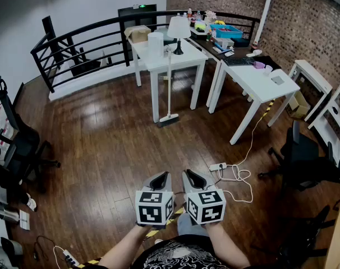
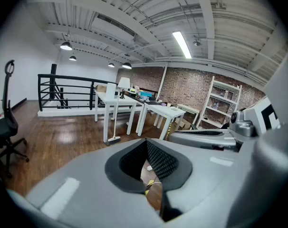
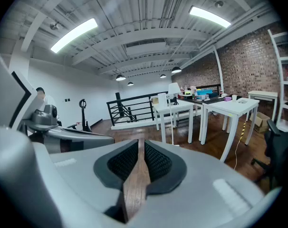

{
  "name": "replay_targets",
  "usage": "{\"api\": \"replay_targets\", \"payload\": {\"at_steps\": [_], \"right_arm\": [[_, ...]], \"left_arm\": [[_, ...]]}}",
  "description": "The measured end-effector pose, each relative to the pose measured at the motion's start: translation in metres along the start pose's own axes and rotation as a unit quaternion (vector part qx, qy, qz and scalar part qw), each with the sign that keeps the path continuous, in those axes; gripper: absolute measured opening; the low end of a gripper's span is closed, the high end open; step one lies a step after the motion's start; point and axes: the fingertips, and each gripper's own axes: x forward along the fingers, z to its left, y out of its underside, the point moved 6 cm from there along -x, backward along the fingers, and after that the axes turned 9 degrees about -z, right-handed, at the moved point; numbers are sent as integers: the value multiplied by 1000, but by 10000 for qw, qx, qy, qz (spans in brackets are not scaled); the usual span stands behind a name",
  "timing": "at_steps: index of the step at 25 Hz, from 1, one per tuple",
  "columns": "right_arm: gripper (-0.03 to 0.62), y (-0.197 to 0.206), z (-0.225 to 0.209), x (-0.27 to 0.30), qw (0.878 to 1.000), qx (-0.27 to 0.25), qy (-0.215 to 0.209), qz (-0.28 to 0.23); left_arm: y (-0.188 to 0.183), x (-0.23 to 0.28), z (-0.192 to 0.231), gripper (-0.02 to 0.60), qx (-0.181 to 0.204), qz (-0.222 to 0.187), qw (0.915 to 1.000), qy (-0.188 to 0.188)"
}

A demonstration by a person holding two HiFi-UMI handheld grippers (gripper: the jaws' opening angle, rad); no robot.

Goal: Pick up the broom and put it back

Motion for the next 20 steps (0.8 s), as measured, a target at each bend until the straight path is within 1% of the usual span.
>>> {"api": "replay_targets", "payload": {"at_steps": [4, 9, 13, 17, 20], "right_arm": [[38, -13, -31, 43, 9998, 37, -166, -67], [38, -44, -82, 97, 9992, 9, -379, -142], [38, -64, -126, 137, 9985, 75, -536, -115], [45, -74, -170, 169, 9978, 222, -614, -100], [46, -79, -193, 187, 9970, 335, -686, -101]], "left_arm": [[-15, 50, 4, 5, 72, 4, 9999, -73], [-46, 127, 2, 5, 204, 1, 9996, -208], [-71, 187, -3, 5, 121, 15, 9995, -276], [-81, 240, -9, 5, 182, 130, 9990, -375], [-86, 268, -8, 5, 229, 252, 9983, -476]]}}
